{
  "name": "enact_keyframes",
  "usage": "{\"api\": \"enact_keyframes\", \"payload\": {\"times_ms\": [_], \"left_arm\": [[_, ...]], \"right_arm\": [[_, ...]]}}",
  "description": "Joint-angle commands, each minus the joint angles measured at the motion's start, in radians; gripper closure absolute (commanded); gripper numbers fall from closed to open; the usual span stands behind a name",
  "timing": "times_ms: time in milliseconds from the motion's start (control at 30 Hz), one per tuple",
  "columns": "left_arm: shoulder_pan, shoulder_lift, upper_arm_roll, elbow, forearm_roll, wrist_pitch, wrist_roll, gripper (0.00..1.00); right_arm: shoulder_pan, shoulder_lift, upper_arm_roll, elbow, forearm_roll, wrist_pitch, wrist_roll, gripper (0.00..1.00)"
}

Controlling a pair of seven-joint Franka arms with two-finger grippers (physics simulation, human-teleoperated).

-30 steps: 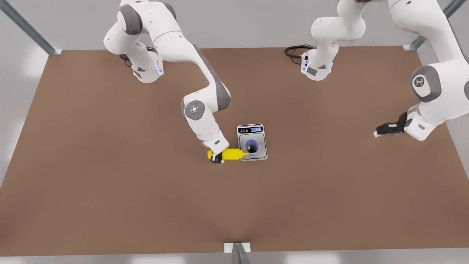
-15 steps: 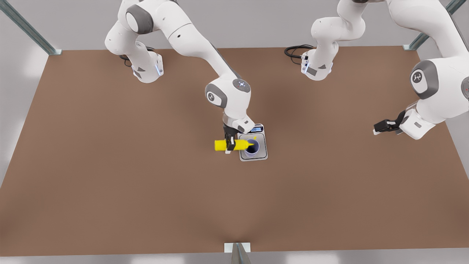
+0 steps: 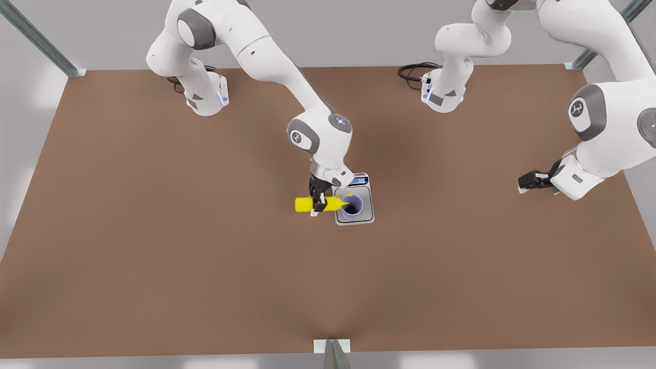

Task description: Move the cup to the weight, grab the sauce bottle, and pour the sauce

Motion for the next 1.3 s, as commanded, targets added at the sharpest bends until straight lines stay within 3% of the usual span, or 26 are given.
{"api": "enact_keyframes", "payload": {"times_ms": [0, 233, 433, 600, 733, 867, 900, 933, 1067, 1267], "left_arm": [[0.004, -0.001, 0.0, 0.0, 0.016, 0.0, -0.001, 0.0], [-0.002, 0.007, 0.002, 0.074, 0.062, 0.006, -0.007, 0.0], [-0.002, 0.013, 0.003, 0.095, 0.062, 0.003, 0.001, 0.0], [-0.002, 0.01, 0.003, 0.095, 0.062, 0.005, 0.001, 0.0], [-0.002, 0.01, 0.003, 0.097, 0.063, 0.008, 0.001, 0.0], [-0.002, 0.015, 0.003, 0.108, 0.065, 0.008, 0.001, 0.0], [-0.002, 0.015, 0.003, 0.108, 0.065, 0.008, 0.001, 0.0], [-0.002, 0.015, 0.003, 0.109, 0.065, 0.008, 0.001, 0.0], [-0.002, 0.015, 0.003, 0.109, 0.065, 0.009, 0.001, 0.0], [-0.002, 0.015, 0.003, 0.111, 0.065, 0.011, 0.002, 0.0]], "right_arm": [[-0.004, -0.005, 0.0, 0.002, 0.001, -0.006, 0.002, 0.47], [-0.142, -0.025, 0.0, 0.017, 0.418, -0.017, -0.154, 0.47], [-0.338, -0.026, 0.001, -0.001, 0.789, -0.059, -0.683, 0.47], [-0.559, -0.003, 0.008, -0.024, 1.137, -0.252, -1.157, 0.47], [-0.725, 0.096, 0.008, -0.021, 1.455, -0.577, -1.378, 0.47], [-0.791, 0.202, 0.009, -0.015, 1.622, -0.773, -1.501, 0.47], [-0.809, 0.217, 0.018, -0.017, 1.624, -0.778, -1.545, 0.47], [-0.881, 0.233, 0.099, -0.014, 1.624, -0.778, -1.585, 0.47], [-0.959, 0.282, 0.195, -0.009, 1.651, -0.778, -1.725, 0.47], [-0.97, 0.333, 0.207, -0.008, 1.696, -0.807, -1.806, 0.47]]}}
